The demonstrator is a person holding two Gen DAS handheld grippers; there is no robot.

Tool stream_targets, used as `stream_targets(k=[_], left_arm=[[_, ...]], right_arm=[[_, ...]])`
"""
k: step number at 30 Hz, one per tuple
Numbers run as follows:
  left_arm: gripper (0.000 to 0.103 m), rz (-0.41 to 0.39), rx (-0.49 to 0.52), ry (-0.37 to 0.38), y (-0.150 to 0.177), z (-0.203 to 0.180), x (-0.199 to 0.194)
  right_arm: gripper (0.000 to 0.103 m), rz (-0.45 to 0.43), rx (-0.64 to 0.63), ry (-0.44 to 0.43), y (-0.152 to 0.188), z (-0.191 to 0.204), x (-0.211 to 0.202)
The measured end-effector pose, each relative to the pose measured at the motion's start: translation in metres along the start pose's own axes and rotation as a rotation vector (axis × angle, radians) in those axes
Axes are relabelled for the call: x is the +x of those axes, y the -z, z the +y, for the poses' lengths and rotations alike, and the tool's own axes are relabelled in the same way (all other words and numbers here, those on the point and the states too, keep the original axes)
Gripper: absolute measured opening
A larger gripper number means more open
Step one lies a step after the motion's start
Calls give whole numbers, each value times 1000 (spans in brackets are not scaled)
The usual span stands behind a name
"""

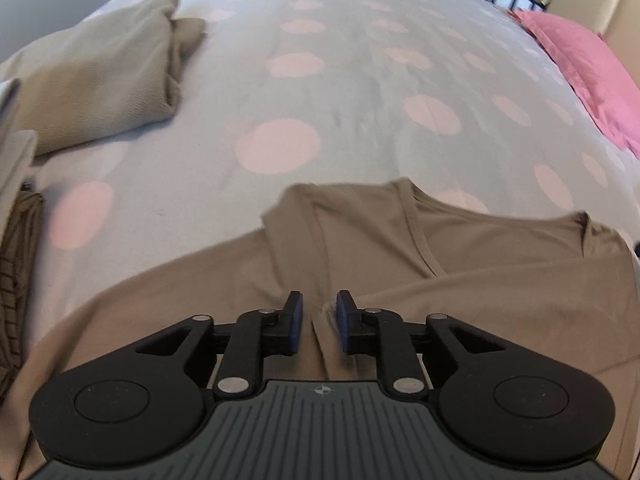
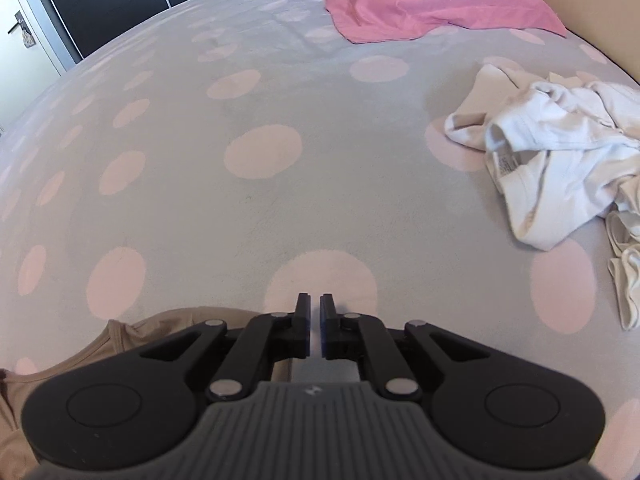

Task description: Fold clothes

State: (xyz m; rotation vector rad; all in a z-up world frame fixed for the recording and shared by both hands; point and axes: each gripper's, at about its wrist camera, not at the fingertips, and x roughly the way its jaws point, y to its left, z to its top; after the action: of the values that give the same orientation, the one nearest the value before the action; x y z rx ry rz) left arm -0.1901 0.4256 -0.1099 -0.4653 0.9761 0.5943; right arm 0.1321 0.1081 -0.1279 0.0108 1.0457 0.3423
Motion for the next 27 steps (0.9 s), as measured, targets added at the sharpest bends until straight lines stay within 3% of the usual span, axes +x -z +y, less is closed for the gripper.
stream_targets(k=[4,7,11,13,16,19,23,25,27], left_arm=[[17,6,-49,49,-4,9,-3],[25,23,-74,83,-3,12,2],[25,36,-96,111,-2,11,11],[10,3,-65,95,-2,5,10],[3,-78,-20,69,-3,-5,0],[3,-163,23,47,-4,-10,-14],[5,-90,93,-52,-2,-18,1],[16,-59,92,-73,0,-17,5],[21,-86,80,-83,2,-15,0]], right_arm=[[7,45,-26,0,16,-4,-21],[8,123,-50,2,39,-4,-34],[10,190,-99,-19,73,0,-59],[13,195,-129,-20,87,3,-71],[13,171,-167,-15,104,2,-82],[14,173,-155,-39,114,-6,-82],[14,155,-124,-32,116,-15,-78],[19,135,-75,-39,111,-22,-79],[22,116,-10,-70,105,-28,-80]])
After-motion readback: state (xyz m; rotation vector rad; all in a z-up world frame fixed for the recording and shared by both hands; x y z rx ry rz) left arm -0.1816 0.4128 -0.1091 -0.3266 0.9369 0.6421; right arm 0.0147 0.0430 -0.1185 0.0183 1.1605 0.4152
